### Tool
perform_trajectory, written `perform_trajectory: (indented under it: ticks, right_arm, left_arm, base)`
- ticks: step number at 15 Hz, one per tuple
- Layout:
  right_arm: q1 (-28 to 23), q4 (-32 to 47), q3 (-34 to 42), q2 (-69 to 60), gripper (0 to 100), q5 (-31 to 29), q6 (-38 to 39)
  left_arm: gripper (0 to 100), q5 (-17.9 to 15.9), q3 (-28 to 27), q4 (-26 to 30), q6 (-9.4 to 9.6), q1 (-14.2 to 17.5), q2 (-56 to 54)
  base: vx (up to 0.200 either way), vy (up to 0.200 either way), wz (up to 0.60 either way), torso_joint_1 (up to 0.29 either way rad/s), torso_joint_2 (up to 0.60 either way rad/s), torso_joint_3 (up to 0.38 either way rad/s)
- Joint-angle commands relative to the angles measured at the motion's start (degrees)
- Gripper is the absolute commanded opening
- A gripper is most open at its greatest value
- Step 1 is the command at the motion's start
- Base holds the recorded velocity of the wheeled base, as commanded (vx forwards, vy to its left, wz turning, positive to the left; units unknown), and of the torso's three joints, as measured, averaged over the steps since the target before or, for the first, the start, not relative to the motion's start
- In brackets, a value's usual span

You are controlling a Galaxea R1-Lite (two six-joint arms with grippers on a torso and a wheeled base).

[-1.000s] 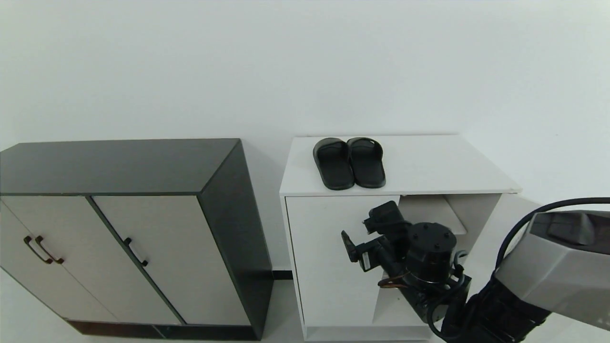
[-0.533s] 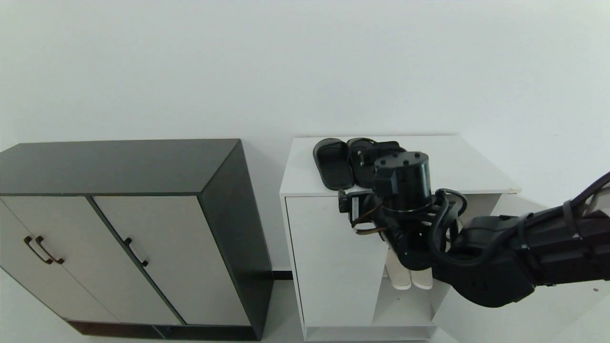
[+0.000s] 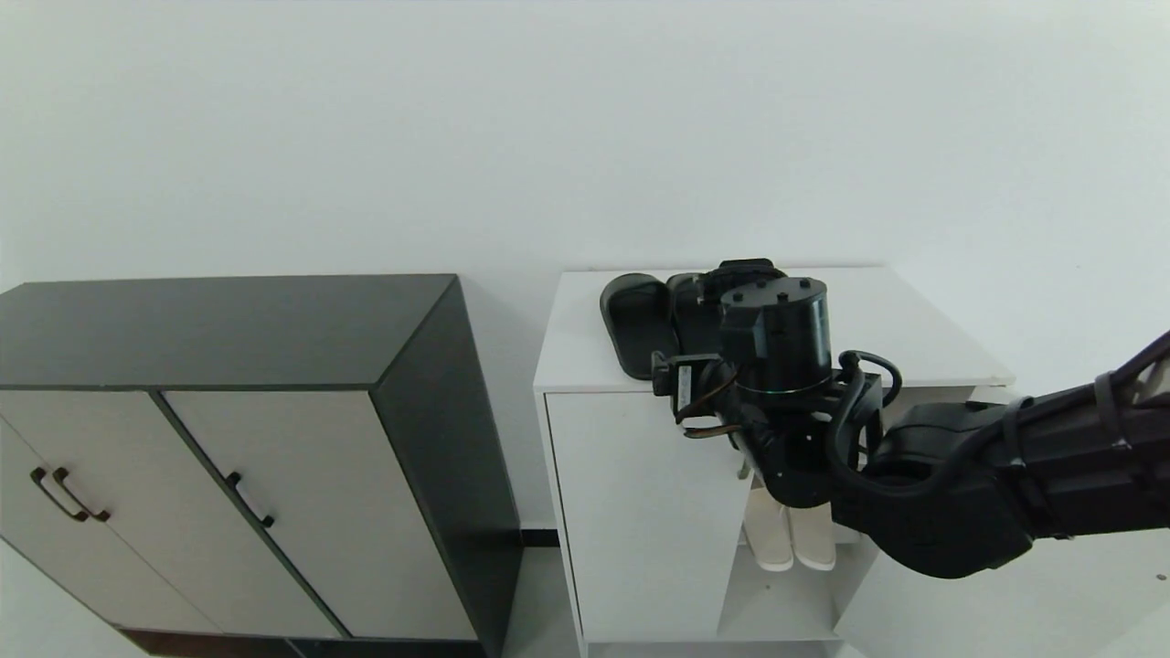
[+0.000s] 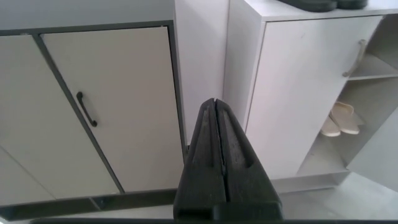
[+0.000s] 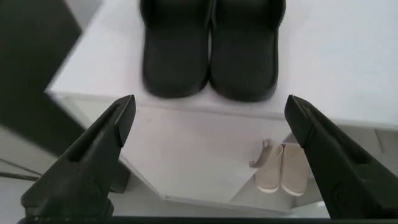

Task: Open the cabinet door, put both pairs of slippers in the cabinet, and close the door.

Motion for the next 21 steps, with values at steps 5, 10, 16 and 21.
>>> perform_trajectory:
  ticks: [5, 10, 16, 21]
  right_arm:
    - [0.1, -0.1, 0.8, 0.6, 100, 0.1, 0.3]
    - [0.1, -0.1, 2.0, 1.2, 100, 0.2, 0.4]
    - [1.2, 0.0, 1.9, 2.4, 100, 0.8, 1.6]
    - [-0.2, -1.8, -3.0, 9.6, 100, 2.1, 1.5]
  left_arm:
    - [0, -0.1, 0.0, 0.0, 0.08, 0.0, 0.0]
    - [0, -0.1, 0.0, 0.0, -0.01, 0.0, 0.0]
    - [0, -0.1, 0.0, 0.0, -0.01, 0.0, 0.0]
    - [0, -0.1, 0.0, 0.0, -0.01, 0.0, 0.0]
  base:
    - [0.200, 0.000, 0.00, 0.006, 0.00, 0.000]
    - [0.160, 0.000, 0.00, 0.002, 0.00, 0.004]
    - [0.000, 0.000, 0.00, 0.000, 0.00, 0.000]
    - [0.000, 0.000, 0.00, 0.000, 0.00, 0.000]
